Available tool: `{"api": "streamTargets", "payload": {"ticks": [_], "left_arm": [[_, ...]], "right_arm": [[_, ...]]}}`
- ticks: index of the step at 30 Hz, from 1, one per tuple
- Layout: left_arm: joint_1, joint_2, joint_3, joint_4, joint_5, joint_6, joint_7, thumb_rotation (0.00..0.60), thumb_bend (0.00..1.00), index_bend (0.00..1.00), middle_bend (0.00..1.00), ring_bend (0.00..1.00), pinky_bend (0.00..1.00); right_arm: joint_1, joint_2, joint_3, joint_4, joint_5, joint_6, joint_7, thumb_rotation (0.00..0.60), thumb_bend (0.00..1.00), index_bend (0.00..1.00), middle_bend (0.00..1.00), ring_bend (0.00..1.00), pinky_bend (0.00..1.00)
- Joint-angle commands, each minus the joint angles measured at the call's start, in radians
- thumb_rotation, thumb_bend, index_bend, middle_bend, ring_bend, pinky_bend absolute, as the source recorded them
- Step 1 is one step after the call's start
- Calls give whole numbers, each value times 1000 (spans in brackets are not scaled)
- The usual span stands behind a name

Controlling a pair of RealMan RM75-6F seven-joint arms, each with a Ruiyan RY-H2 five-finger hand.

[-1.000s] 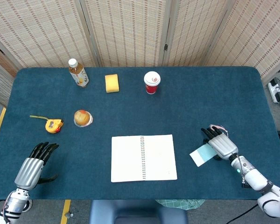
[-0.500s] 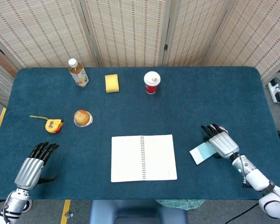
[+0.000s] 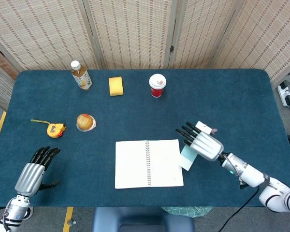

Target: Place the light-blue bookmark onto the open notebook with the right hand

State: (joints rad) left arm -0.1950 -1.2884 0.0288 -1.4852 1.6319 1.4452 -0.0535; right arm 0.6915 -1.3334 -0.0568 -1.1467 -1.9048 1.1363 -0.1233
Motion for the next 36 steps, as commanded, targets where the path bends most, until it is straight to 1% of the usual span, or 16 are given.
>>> {"api": "streamTargets", "payload": {"ticks": [1, 3, 7, 14, 20, 25, 36], "left_arm": [[1, 2, -2, 0, -1, 3, -5, 600, 149, 150, 161, 88, 111], [1, 4, -4, 2, -6, 0, -11, 600, 148, 150, 162, 88, 111], [0, 10, -10, 5, -17, -2, -31, 600, 149, 151, 161, 88, 111], [-1, 19, -13, 6, -23, -3, -60, 600, 148, 151, 163, 88, 111], [-3, 15, -19, 15, -36, -12, -58, 600, 147, 151, 165, 88, 111], [-2, 15, -17, 14, -31, -9, -59, 600, 149, 152, 166, 88, 111], [-1, 15, -19, 15, -32, -5, -57, 600, 148, 151, 166, 88, 111]], "right_arm": [[99, -66, -8, 84, -125, 50, -17, 600, 215, 394, 0, 0, 0], [136, -105, -11, 126, -157, 57, -6, 600, 211, 390, 0, 0, 0], [188, -169, -18, 172, -176, 41, 19, 600, 209, 385, 0, 0, 0], [227, -231, -48, 200, -183, 15, 33, 600, 208, 382, 0, 0, 0], [233, -253, -79, 196, -182, 10, 33, 600, 213, 381, 0, 0, 0], [243, -259, -94, 197, -181, 5, 28, 600, 211, 378, 0, 0, 0], [246, -258, -130, 217, -185, 40, 33, 600, 211, 364, 0, 0, 0]]}}
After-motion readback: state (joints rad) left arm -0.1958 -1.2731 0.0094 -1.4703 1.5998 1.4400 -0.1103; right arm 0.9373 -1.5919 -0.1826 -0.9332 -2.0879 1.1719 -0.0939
